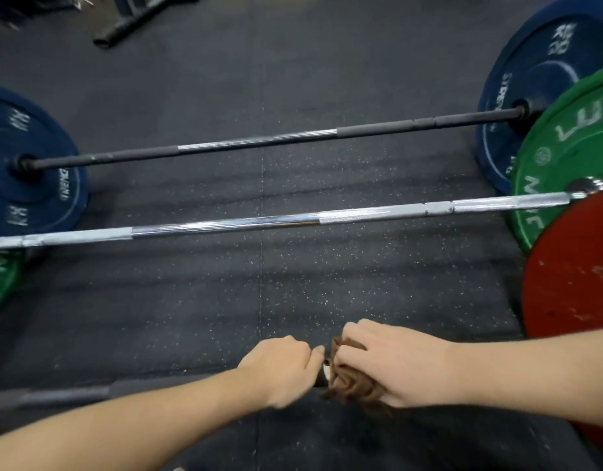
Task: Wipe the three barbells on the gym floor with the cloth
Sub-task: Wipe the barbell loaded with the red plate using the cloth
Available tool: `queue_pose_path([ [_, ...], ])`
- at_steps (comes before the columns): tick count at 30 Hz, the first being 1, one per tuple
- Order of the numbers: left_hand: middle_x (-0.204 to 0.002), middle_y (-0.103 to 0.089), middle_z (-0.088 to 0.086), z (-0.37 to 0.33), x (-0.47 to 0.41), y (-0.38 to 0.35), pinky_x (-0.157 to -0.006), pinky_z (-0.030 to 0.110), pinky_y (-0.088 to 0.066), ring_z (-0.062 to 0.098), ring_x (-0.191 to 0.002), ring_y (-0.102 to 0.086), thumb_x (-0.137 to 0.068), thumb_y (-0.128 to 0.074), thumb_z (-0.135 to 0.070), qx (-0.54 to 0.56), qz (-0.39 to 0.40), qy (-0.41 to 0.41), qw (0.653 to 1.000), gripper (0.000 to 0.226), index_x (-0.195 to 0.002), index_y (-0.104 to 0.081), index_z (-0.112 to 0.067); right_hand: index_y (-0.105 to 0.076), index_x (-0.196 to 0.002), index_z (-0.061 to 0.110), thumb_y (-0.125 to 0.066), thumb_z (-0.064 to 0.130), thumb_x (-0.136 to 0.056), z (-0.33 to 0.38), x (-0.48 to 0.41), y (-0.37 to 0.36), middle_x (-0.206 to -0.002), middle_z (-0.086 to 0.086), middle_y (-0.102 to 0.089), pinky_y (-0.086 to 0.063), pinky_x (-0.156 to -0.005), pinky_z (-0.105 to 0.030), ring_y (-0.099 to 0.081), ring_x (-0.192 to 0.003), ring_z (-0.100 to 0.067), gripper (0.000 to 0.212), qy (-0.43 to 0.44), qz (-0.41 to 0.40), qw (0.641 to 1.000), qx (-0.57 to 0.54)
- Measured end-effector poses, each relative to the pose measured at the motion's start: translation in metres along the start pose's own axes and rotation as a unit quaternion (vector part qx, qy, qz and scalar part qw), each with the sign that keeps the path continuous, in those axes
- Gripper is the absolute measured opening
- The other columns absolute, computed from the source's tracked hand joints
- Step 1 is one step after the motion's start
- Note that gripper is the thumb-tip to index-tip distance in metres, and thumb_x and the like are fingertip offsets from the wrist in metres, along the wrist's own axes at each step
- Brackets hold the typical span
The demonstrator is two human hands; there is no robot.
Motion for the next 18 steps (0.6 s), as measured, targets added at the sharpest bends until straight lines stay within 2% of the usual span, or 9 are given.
queue_pose_path([
  [3,-0.114,-0.066,0.019,-0.001,0.000,0.003,-0.091,0.047,-0.048,0.043,-0.109,-0.058,-0.111,-0.020,-0.032,-0.001,-0.013,-0.002,1.000,0.045,-0.107,-0.059,-0.011,-0.043,-0.121,0.022,-0.060,0.035,-0.091,-0.010,-0.001,0.007,-0.117,-0.001,-0.039,-0.050,-0.080,-0.039,-0.046,-0.099,-0.022,0.037,0.022,0.040,0.999,-0.009],
  [8,-0.108,-0.064,0.020,-0.003,0.002,0.008,-0.087,0.047,-0.050,0.042,-0.102,-0.059,-0.109,-0.025,-0.027,0.014,-0.037,0.011,0.999,0.036,-0.092,-0.053,-0.013,-0.044,-0.111,0.026,-0.052,0.047,-0.096,-0.022,0.009,0.015,-0.104,0.004,-0.043,-0.050,-0.069,-0.037,-0.049,-0.085,-0.019,0.027,0.049,0.052,0.997,0.003],
  [11,-0.102,-0.064,0.019,-0.002,0.003,0.007,-0.086,0.048,-0.051,0.041,-0.097,-0.059,-0.109,-0.026,-0.026,0.013,-0.045,0.008,0.999,0.034,-0.080,-0.043,-0.017,-0.047,-0.108,0.026,-0.052,0.050,-0.093,-0.013,0.002,0.010,-0.101,0.005,-0.044,-0.051,-0.066,-0.036,-0.048,-0.081,-0.018,0.029,0.033,0.034,0.999,0.010],
  [13,-0.100,-0.063,0.018,-0.001,0.003,0.006,-0.082,0.045,-0.049,0.041,-0.096,-0.058,-0.108,-0.026,-0.026,0.030,-0.043,0.019,0.998,0.032,-0.083,-0.045,-0.017,-0.046,-0.110,0.025,-0.054,0.049,-0.092,-0.005,-0.005,0.006,-0.104,0.003,-0.044,-0.052,-0.070,-0.040,-0.049,-0.085,-0.020,0.030,0.010,0.014,1.000,0.010],
  [15,-0.099,-0.063,0.018,-0.001,0.007,0.008,-0.080,0.043,-0.047,0.039,-0.094,-0.057,-0.108,-0.026,-0.026,0.044,-0.039,0.030,0.998,0.035,-0.083,-0.048,-0.016,-0.038,-0.110,0.025,-0.058,0.045,-0.092,0.005,-0.013,0.004,-0.106,0.001,-0.043,-0.053,-0.072,-0.044,-0.050,-0.088,-0.023,0.034,0.002,0.007,1.000,0.018],
  [18,-0.096,-0.066,0.019,0.000,0.012,0.011,-0.080,0.041,-0.047,0.039,-0.092,-0.058,-0.110,-0.024,-0.034,0.041,-0.038,0.043,0.998,0.047,-0.069,-0.041,-0.018,-0.032,-0.112,0.028,-0.061,0.044,-0.092,0.011,-0.019,0.007,-0.108,-0.003,-0.044,-0.052,-0.069,-0.045,-0.052,-0.088,-0.027,0.039,0.008,0.012,1.000,0.014],
])
Point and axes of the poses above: each hand's wrist, its own x-axis away from the middle knuckle, its own y-axis out of the back of the hand, z = x × y, the point moved 2 cm from there along -x, towards the middle knuckle
